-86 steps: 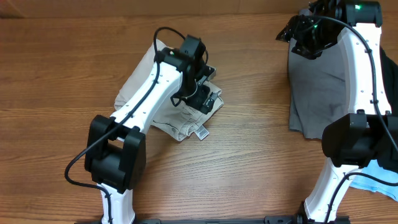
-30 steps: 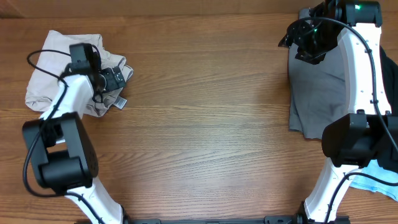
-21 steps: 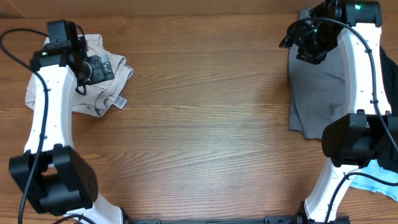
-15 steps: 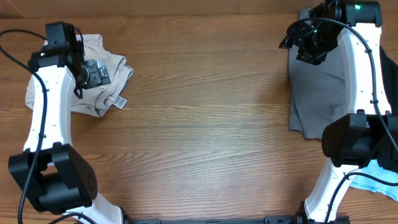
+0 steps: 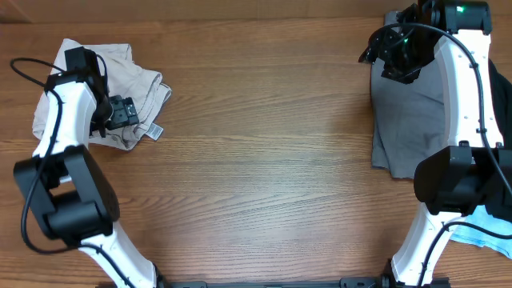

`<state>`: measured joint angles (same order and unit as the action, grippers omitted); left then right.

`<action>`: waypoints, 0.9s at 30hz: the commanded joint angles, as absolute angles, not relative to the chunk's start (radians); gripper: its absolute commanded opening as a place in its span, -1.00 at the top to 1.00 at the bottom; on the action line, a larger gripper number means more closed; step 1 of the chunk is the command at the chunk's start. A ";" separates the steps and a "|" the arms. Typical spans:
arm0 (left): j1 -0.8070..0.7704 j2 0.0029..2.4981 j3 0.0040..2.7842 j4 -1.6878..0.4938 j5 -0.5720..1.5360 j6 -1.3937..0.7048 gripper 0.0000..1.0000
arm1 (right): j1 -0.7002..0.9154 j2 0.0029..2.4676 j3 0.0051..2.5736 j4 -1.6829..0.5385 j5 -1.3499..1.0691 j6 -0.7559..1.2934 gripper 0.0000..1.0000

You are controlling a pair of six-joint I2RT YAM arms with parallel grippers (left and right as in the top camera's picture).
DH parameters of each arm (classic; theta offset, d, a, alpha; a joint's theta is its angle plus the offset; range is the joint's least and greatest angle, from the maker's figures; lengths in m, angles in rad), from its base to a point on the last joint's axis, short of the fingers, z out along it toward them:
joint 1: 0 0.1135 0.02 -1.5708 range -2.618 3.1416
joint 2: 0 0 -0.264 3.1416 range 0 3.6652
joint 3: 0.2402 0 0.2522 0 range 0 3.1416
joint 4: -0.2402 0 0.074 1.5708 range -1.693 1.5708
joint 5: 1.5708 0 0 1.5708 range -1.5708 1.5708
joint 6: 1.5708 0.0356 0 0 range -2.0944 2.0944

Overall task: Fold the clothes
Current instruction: 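Release the shorts and lift the left gripper away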

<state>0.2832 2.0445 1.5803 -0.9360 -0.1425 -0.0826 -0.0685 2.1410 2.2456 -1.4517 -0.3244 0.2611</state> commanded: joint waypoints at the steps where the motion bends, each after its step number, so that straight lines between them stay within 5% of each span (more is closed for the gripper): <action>1: 0.290 2.121 1.575 -0.893 -0.138 -0.028 -1.00 | -0.067 2.136 2.245 -1.451 -0.315 0.253 -0.40; 27: 0.290 2.368 1.575 -0.390 -0.097 0.001 -1.00 | -0.067 2.136 2.245 -1.468 -0.315 0.262 -0.43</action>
<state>0.2897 2.2524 1.6241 -0.3935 -0.0738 -0.0257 -0.0685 2.1410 2.2456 -1.4677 -0.3241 0.2615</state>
